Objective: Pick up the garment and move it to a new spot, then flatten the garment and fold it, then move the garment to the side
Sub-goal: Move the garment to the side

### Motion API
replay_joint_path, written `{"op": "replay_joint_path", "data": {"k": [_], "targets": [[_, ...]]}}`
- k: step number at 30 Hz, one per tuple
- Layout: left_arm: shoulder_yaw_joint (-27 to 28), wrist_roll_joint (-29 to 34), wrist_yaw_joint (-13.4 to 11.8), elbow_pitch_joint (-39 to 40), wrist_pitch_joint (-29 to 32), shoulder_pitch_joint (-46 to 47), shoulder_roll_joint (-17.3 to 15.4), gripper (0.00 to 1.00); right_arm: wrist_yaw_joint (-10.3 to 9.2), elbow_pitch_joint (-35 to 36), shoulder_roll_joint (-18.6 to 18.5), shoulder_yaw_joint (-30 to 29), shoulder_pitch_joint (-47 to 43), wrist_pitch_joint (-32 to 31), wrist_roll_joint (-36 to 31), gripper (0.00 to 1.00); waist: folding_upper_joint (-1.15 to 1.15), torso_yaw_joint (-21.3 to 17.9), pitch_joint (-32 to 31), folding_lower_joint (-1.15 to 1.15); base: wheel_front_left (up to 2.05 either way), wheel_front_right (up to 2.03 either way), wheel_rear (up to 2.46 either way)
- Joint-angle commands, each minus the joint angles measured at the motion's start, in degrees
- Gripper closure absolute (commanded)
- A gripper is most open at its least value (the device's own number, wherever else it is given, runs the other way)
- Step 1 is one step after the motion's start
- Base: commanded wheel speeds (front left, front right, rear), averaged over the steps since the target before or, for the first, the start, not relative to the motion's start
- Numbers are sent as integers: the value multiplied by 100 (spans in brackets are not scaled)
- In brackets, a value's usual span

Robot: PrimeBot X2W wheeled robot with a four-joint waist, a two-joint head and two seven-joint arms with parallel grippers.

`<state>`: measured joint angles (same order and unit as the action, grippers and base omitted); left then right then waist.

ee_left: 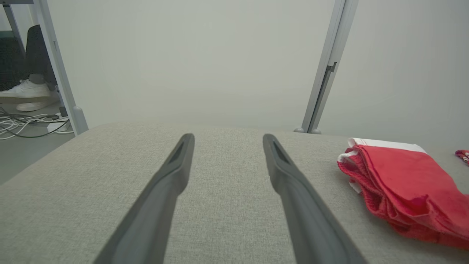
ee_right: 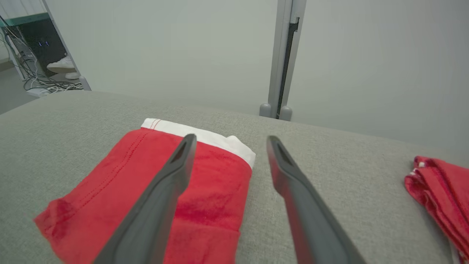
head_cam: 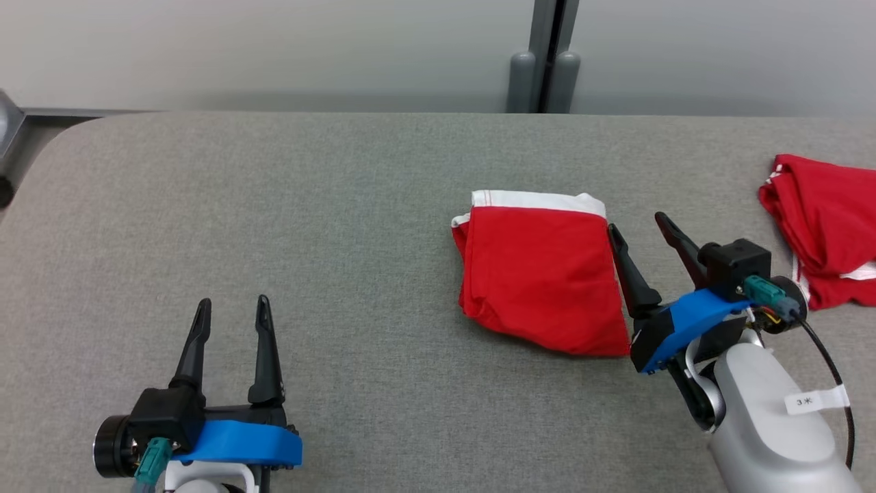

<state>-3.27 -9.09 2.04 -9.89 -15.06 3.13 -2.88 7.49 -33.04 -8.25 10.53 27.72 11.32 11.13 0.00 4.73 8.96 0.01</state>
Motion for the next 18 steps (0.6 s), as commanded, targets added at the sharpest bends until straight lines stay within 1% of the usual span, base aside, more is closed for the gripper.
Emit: {"op": "replay_joint_path", "data": {"k": [1, 2, 8, 12, 13, 14, 15, 18], "targets": [[-48, -31, -22, -3, -13, 130, 0, 0, 1, -265, -55, -16, 192, -20, -10, 0, 0, 205, 211, -1, 0, 0, 0], [-48, -31, -22, -3, -13, 130, 0, 0, 1, -265, -55, -16, 192, -20, -10, 0, 0, 205, 211, -1, 0, 0, 0], [-153, -115, -62, -5, -13, 268, 0, 0, 1, -1265, -86, 27, 597, 72, 74, 0, 0, 457, 475, -1, 0, 0, 0], [-182, -153, -87, -6, -13, 335, 1, 0, 1, -1792, -41, 87, 742, 159, 150, 0, 0, 523, 575, -1, 0, 0, 0], [-185, -149, -93, -11, -13, 351, 1, 0, 1, -2026, -34, 103, 779, 203, 177, 0, 0, 530, 603, -1, 0, 0, 0], [-185, -149, -93, -11, -13, 351, 1, 0, 1, -2026, -34, 103, 779, 203, 177, 0, 0, 530, 603, -1, 0, 0, 0], [-190, -157, -98, -22, -13, 379, 1, 0, 1, -2229, -28, 128, 813, 231, 209, 0, 0, 529, 623, -1, 0, 0, 0], [-199, -164, -97, -40, -13, 404, 1, 0, 1, -2396, 1, 159, 817, 257, 243, 0, 0, 519, 628, -1, 0, 0, 0]]}}
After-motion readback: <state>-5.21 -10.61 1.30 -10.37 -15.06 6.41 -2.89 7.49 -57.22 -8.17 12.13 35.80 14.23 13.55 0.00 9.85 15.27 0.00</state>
